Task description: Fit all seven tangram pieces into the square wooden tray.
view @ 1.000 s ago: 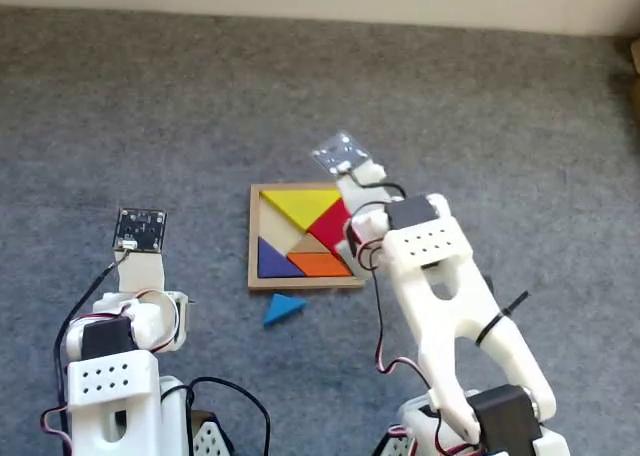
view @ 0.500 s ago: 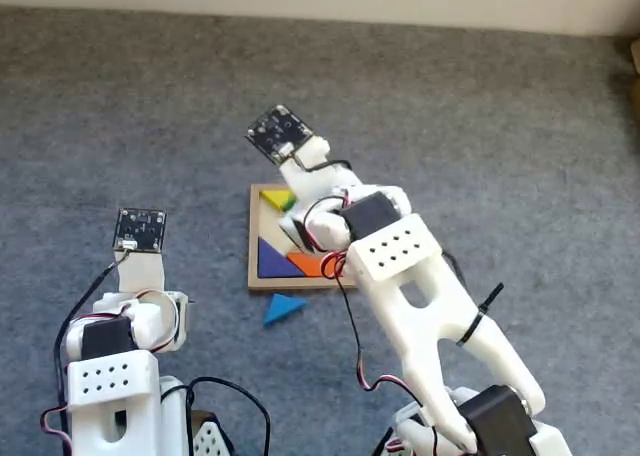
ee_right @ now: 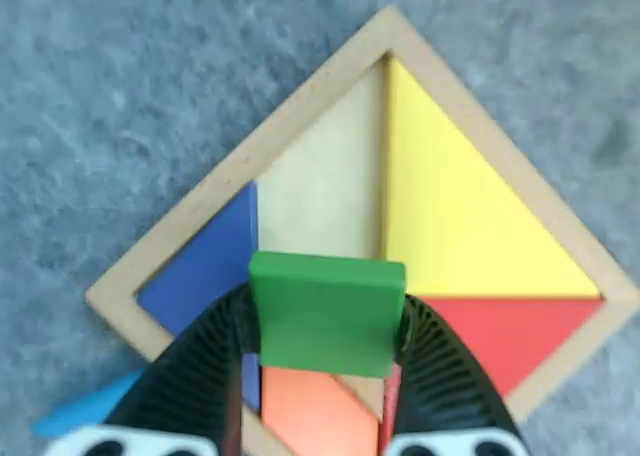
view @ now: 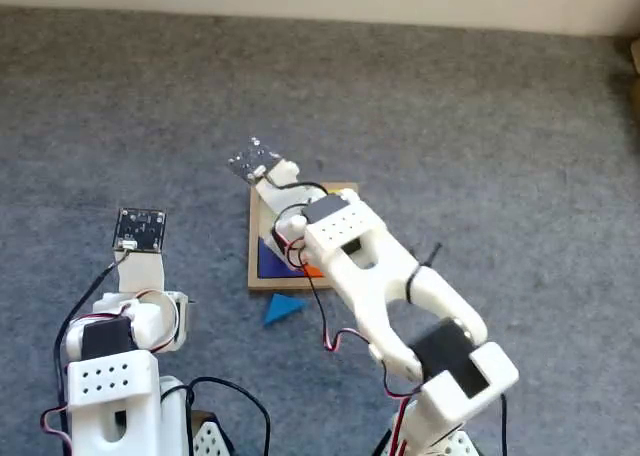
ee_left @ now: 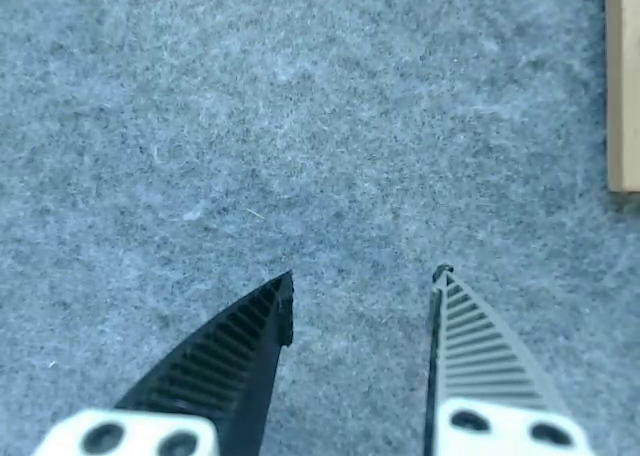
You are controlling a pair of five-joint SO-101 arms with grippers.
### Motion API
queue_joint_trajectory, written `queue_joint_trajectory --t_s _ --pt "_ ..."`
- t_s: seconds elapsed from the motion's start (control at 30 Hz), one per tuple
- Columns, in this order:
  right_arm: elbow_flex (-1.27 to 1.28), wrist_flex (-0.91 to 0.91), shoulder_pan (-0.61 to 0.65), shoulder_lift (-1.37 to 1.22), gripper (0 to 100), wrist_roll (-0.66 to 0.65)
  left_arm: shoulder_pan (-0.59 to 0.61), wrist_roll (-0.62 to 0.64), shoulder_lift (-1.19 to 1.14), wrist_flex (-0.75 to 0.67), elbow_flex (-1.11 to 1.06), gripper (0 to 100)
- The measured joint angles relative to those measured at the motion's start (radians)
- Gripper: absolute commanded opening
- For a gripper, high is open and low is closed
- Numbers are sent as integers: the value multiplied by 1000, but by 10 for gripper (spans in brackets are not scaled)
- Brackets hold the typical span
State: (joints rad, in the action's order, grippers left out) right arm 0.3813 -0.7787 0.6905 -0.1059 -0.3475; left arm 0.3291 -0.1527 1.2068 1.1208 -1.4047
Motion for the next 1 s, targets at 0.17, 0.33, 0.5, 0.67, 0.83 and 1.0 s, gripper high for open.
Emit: queue_joint_trajectory --t_s 0.17,0.33,0.5,0.67,0.83,1.0 --pt "-55 3 11 -52 41 0 0 -38 0 0 0 221" --pt "-75 3 14 -97 73 0 0 -38 0 0 0 221" --pt "-75 3 17 -103 187 2 0 -38 0 0 0 221" --pt "-75 3 17 -103 193 2 0 -38 0 0 0 221" --pt "-89 -32 20 -103 195 2 0 -38 0 0 0 221" --pt "-158 -133 46 -104 196 2 0 -38 0 0 0 221"
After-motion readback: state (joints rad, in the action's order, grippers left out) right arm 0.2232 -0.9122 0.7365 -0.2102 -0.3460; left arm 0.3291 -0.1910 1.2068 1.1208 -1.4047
